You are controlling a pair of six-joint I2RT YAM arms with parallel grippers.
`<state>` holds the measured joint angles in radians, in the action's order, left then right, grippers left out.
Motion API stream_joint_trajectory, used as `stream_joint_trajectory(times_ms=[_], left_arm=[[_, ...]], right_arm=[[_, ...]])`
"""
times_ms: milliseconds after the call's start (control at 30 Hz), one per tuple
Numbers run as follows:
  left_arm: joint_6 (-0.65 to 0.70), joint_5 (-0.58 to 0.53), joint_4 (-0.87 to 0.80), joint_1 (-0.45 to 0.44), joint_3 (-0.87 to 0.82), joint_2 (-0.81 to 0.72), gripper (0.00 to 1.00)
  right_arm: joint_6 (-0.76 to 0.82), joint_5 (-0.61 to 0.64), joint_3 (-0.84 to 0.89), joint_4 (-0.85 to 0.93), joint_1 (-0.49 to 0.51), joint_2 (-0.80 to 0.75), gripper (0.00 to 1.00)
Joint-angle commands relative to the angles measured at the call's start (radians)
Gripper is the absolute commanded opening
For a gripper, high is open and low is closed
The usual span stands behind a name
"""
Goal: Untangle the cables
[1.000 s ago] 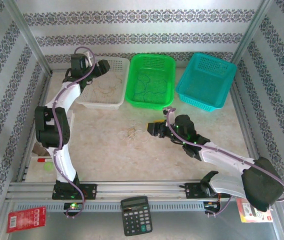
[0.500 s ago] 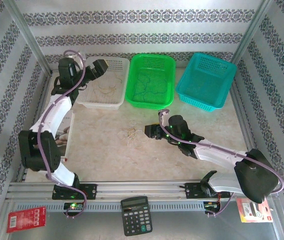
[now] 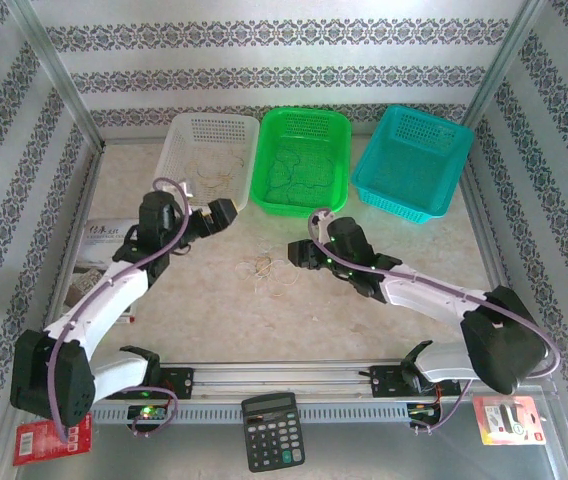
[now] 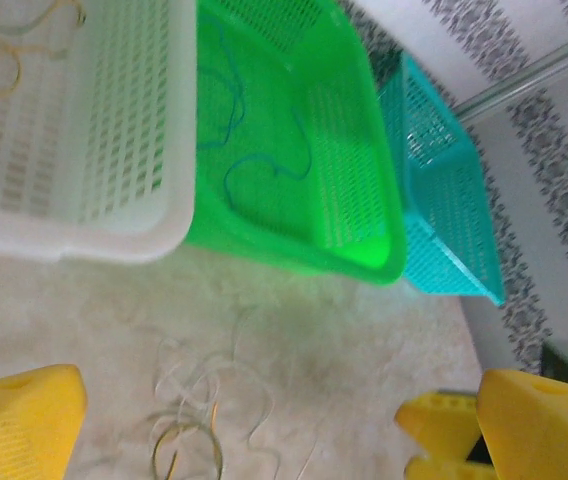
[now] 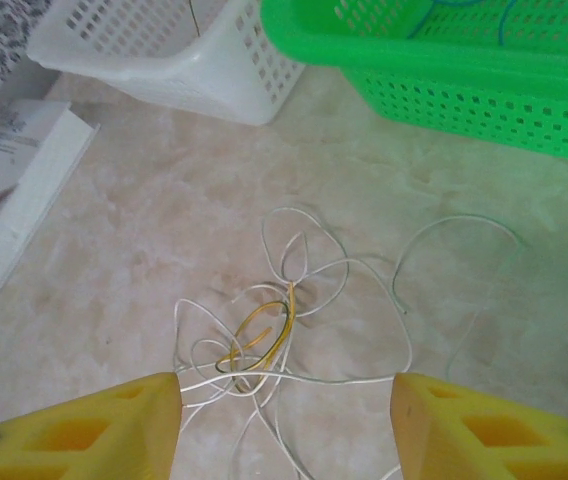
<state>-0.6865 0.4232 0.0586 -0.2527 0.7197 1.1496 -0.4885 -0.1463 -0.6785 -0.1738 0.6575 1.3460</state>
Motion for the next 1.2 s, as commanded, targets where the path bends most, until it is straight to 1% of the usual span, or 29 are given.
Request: stream_joint_trajectory(times_ms=[0,67,167,233,467,600,800,867,900,1033,1100,1167], left_arm=[[0.007,-0.118,-0.034,-0.053,-0.065,-0.013,1.0],[-0.006,-0.13,-0.028,-0.07,-0.103,-0.011,1.0],[-0.028,-0.132,-0.002,-0.074,-0.158,-0.018,1.0],[-0.035,-0.146,-0.012,-0.075,-0.179,-0.032,1.0],[-0.045,-0.196,-0.044,-0.074,-0.209,-0.091,1.0],[-0.048,-0.205,-0.038,-0.074,-0.206,-0.082,1.0],[-0.059,-0.198,-0.032,-0.075,-0.2,-0.067,1.0],[-0.062,-0.198,-0.032,-0.075,-0.2,-0.07,1.0],[-0.064,-0.199,-0.032,-0.075,-0.197,-0.07,1.0],[-0.067,-0.194,-0.031,-0.075,-0.185,-0.07,1.0],[-0.065,-0.19,-0.031,-0.075,-0.175,-0.065,1.0],[-0.064,-0.184,-0.031,-0.076,-0.169,-0.062,1.0]], right_arm=[[0.049,0.02,-0.067,0.077,0.013,0.052,0.58],[0.059,0.017,-0.1,0.093,0.025,0.092,0.57],[0.067,-0.001,-0.154,0.103,0.051,0.155,0.56],[0.068,-0.004,-0.189,0.11,0.079,0.191,0.55],[0.067,0.042,-0.207,0.118,0.167,0.223,0.53],[0.075,0.065,-0.205,0.114,0.175,0.238,0.54],[0.097,0.066,-0.276,0.125,0.174,0.316,0.54],[0.102,0.064,-0.286,0.125,0.174,0.344,0.51],[0.103,0.063,-0.285,0.124,0.174,0.353,0.48],[0.093,0.066,-0.23,0.106,0.175,0.352,0.33],[0.085,0.065,-0.183,0.096,0.174,0.336,0.27],[0.075,0.068,-0.132,0.085,0.173,0.314,0.25]])
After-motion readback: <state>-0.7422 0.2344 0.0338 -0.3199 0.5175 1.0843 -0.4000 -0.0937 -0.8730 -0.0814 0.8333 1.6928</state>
